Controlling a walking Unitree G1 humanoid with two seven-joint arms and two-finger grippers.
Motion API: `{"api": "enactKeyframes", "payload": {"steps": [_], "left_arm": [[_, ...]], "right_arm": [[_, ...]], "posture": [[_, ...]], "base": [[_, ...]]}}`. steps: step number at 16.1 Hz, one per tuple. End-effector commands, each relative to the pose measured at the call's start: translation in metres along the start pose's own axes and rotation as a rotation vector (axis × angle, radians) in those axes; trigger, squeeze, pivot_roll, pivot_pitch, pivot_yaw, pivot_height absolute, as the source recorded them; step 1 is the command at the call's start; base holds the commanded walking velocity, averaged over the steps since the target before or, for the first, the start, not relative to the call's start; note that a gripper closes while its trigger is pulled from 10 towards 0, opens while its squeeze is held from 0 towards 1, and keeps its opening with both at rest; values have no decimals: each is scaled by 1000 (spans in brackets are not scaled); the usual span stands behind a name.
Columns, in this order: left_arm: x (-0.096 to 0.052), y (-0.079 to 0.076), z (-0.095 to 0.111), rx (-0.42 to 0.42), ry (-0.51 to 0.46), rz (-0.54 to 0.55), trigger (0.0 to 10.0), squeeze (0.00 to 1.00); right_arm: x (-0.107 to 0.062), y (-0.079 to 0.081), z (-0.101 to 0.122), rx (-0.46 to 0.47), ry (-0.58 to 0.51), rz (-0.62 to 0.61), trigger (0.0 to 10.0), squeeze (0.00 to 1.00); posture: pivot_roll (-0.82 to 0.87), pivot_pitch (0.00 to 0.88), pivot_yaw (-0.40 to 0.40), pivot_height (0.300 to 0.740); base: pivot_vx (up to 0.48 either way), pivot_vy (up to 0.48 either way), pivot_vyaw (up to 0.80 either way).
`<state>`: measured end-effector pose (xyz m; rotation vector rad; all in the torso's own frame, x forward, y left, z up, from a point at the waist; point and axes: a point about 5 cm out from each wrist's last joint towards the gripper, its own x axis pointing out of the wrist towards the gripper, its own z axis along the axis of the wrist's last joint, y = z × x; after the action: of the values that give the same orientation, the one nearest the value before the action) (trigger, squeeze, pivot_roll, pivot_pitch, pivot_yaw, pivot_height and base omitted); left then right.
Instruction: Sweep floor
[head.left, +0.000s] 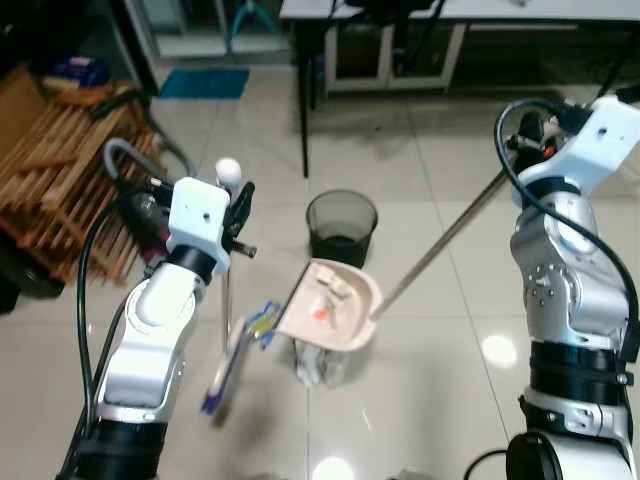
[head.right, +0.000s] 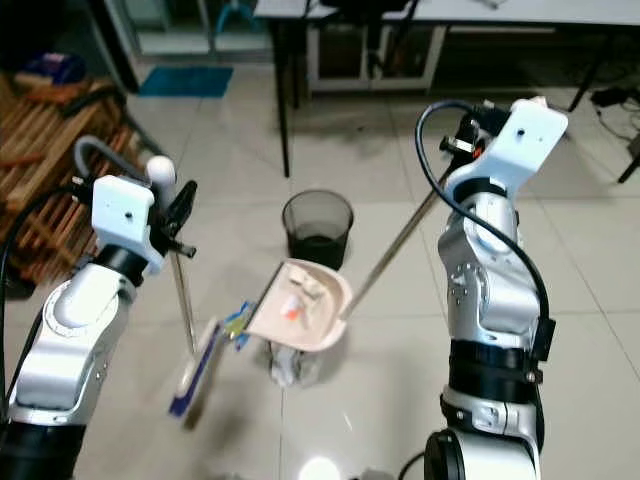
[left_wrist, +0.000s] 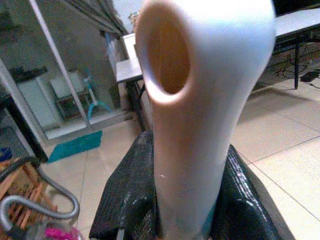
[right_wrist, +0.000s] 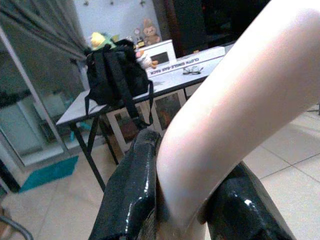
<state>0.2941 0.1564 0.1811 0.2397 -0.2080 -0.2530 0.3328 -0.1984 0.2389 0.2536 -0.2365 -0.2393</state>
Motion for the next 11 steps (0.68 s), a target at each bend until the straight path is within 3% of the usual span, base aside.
{"api": "enactKeyframes", "payload": {"steps": [1,11], "left_arm": [[1,0,9,17,-42,-5,10000,0],[2,-3,9,22,-47,-19,10000,0]], "right_arm": [[1,1,20,23,-75,-3,10000,0],[3,2,23,32,-79,0,10000,0]], "posture": [[-18,32,49,740],[-17,30,48,740]], "base": [[409,0,0],[413,0,0]]}}
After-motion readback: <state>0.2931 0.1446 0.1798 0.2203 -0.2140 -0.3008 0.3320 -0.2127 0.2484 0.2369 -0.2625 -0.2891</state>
